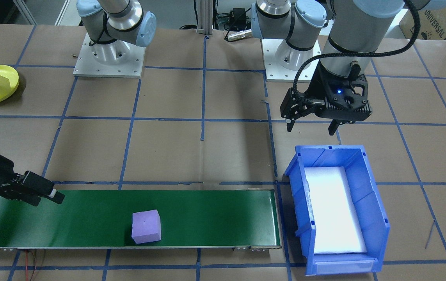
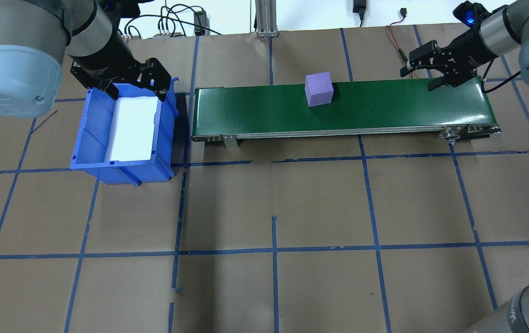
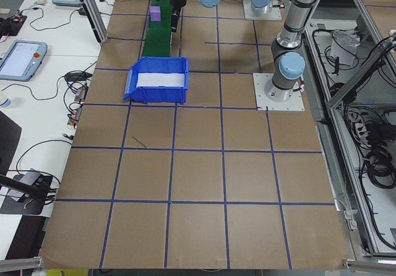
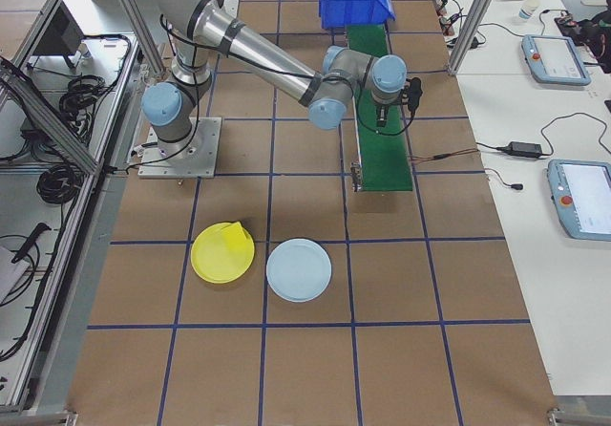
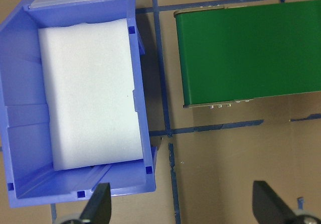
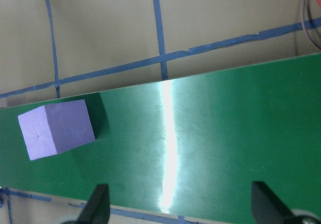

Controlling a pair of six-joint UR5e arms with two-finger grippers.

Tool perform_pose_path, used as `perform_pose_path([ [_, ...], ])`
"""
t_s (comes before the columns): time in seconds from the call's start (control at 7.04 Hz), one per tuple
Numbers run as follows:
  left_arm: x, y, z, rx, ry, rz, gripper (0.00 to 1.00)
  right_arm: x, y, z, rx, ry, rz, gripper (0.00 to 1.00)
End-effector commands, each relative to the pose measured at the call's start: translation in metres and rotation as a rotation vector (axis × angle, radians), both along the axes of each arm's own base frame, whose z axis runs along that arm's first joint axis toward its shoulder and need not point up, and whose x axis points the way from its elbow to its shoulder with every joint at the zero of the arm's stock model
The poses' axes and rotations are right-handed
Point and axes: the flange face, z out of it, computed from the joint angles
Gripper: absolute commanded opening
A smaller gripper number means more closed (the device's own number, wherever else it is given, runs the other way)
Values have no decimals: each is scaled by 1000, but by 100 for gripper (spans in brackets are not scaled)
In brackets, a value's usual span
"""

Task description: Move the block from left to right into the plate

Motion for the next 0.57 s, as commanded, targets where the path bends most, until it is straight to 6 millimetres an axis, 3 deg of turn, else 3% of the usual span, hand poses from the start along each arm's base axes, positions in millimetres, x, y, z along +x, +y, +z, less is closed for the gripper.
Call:
perform_pose_path([
  [0.0,0,0,0,1,0,0,100,4,-4,-9,-11,-22,-3,100],
  [0.43,1,0,0,3,0,3,100,8,8,-40,-38,-12,-1,100],
])
